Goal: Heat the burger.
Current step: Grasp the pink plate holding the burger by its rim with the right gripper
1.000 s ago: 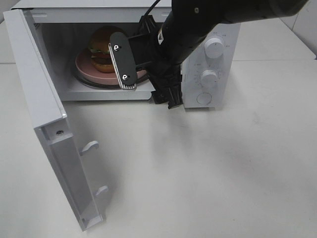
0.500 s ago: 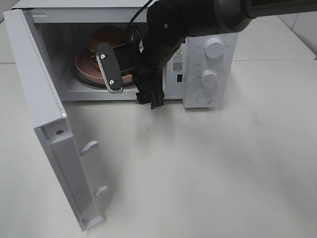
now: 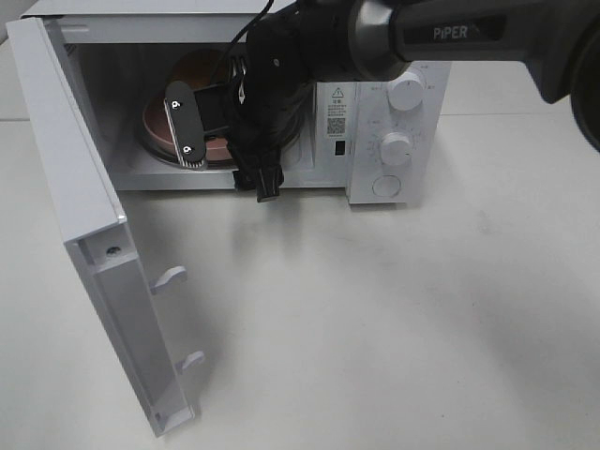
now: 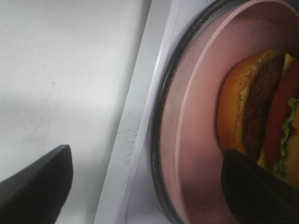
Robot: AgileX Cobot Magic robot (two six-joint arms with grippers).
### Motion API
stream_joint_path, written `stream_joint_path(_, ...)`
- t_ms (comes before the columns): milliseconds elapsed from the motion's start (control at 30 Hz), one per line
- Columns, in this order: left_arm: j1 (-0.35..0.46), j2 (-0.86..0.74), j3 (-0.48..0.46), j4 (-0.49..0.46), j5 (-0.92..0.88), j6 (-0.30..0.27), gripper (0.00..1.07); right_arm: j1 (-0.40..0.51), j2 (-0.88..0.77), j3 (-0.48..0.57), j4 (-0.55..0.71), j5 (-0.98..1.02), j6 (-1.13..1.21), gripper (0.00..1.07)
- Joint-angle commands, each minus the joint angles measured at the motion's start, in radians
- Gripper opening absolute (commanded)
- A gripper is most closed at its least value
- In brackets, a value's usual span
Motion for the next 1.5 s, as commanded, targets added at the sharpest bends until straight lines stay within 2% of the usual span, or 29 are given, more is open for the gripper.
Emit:
stream_joint_path(33, 0.004, -0.016, 0.003, -0.003, -0.005, 0.001, 1.00, -0.008, 0.036, -0.049, 0.009, 0.017, 0.013, 0.82)
stream_joint_path(333, 0.004, -0.016, 0.003, -0.004, -0.005, 0.001, 1.00, -0.022, 0.097, -0.117, 0.022, 0.017, 0.017, 0.82)
stream_joint_path(833, 0.004, -0.016, 0.003, -0.004, -0.005, 0.001, 1.00, -0.036, 0.147, -0.164, 0.023, 0.013, 0.017, 0.81)
stream_joint_path(1167, 0.004, -0.016, 0.003, -0.004, -0.005, 0.001, 1.00, -0.023, 0.206, -0.243, 0.052, 0.024, 0.038, 0.80)
stream_joint_path(1267, 0.004, -0.016, 0.003, -0.004, -0.005, 0.001, 1.00, -0.021, 0.215, -0.259, 0.057, 0.027, 0.044, 0.73)
stream_joint_path(1300, 0.004, -0.016, 0.003, -0.004, -0.005, 0.001, 1.00, -0.021, 0.216, -0.263, 0.064, 0.030, 0.043, 0.65)
stream_joint_path(1333, 0.004, -0.016, 0.003, -0.004, -0.005, 0.001, 1.00, -0.021, 0.216, -0.263, 0.064, 0.030, 0.043, 0.65)
stream_joint_path(1367, 0.004, -0.016, 0.003, -0.004, -0.005, 0.001, 1.00, -0.021, 0.216, -0.263, 0.067, 0.027, 0.043, 0.55)
stream_joint_path(1400, 0.004, -0.016, 0.003, -0.004, -0.005, 0.001, 1.00, -0.021, 0.216, -0.263, 0.067, 0.027, 0.043, 0.55)
stream_joint_path(1433, 0.004, -0.016, 0.003, -0.004, -0.005, 0.001, 1.00, -0.021, 0.216, -0.263, 0.067, 0.027, 0.043, 0.49)
stream_joint_path(1467, 0.004, -0.016, 0.003, -0.004, -0.005, 0.001, 1.00, -0.021, 0.216, -0.263, 0.068, 0.033, 0.043, 0.36)
stream_joint_path(1500, 0.004, -0.016, 0.003, -0.004, -0.005, 0.001, 1.00, -0.021, 0.216, -0.263, 0.068, 0.033, 0.043, 0.36)
